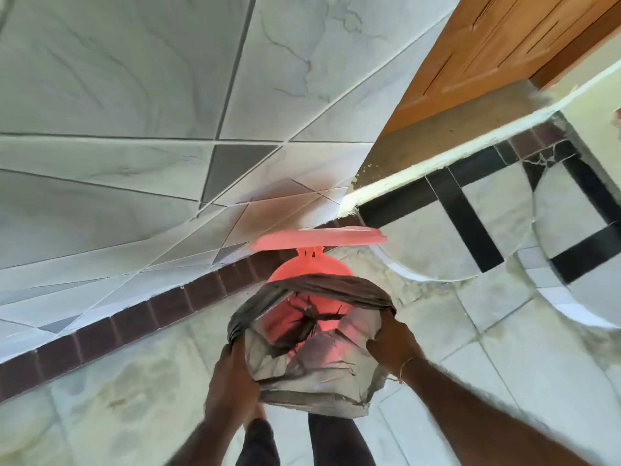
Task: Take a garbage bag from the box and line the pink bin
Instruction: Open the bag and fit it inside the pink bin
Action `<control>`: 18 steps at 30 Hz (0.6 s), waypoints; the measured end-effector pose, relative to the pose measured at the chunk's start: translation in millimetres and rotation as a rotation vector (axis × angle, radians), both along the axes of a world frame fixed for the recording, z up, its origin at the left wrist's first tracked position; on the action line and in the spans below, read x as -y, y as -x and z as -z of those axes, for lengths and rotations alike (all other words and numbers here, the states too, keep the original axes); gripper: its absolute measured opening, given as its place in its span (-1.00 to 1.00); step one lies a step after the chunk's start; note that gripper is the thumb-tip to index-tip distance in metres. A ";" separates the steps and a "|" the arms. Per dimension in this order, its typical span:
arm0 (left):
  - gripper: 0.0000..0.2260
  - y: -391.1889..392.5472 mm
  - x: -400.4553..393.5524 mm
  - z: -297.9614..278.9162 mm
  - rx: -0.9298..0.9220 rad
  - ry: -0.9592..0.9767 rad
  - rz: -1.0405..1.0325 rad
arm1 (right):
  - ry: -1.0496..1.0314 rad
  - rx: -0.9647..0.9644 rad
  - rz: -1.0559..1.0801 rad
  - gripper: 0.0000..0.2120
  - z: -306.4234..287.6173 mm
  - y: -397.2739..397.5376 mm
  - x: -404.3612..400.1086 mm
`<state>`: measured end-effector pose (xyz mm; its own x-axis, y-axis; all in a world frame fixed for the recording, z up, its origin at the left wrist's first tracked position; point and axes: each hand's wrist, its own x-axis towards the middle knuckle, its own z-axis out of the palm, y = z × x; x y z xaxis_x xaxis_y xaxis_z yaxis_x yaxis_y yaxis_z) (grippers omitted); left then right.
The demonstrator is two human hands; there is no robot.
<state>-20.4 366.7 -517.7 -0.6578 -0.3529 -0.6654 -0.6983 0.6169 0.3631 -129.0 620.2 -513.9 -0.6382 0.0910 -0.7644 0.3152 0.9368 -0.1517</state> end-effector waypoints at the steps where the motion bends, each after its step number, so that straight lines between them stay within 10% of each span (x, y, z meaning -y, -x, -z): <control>1: -0.27 3.0 -0.3 9.9 -0.007 -0.005 -0.001 | -0.004 -0.007 0.016 -0.24 8.7 3.3 1.5; 18: -0.65 51.9 -5.0 90.9 -0.323 -0.021 -0.310 | 0.297 -0.263 0.125 -0.55 90.2 22.3 48.9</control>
